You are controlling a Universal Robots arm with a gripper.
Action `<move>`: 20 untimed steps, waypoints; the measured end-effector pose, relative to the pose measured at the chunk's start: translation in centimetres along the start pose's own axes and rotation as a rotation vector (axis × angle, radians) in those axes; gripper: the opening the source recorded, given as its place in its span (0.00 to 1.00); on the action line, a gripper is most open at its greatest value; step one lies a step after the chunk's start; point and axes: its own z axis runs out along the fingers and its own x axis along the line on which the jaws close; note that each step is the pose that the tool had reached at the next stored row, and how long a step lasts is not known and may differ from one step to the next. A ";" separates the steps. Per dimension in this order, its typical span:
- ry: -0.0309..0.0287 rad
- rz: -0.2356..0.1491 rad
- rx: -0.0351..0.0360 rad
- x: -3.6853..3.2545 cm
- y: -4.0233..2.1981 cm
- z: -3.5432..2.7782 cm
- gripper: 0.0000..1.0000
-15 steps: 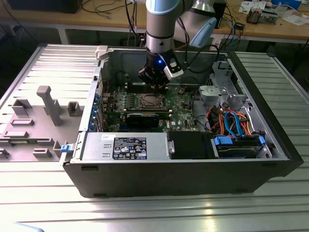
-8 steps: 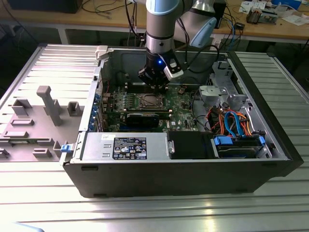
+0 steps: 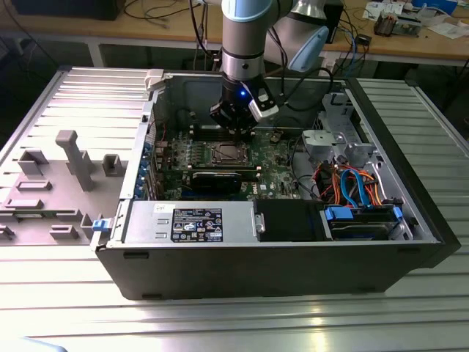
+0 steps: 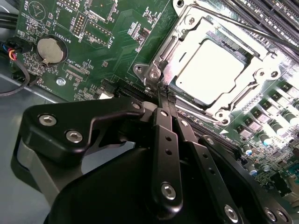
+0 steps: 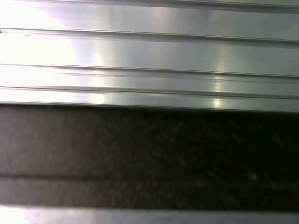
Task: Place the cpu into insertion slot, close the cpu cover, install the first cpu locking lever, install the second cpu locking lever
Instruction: 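Install the first cpu locking lever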
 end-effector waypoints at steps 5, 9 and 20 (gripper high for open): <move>0.0005 0.000 0.0023 -0.01 -0.01 0.00 0.11; 0.0004 0.000 0.0052 -0.03 -0.01 0.09 0.11; 0.0008 0.000 0.0133 -0.06 -0.03 0.44 0.11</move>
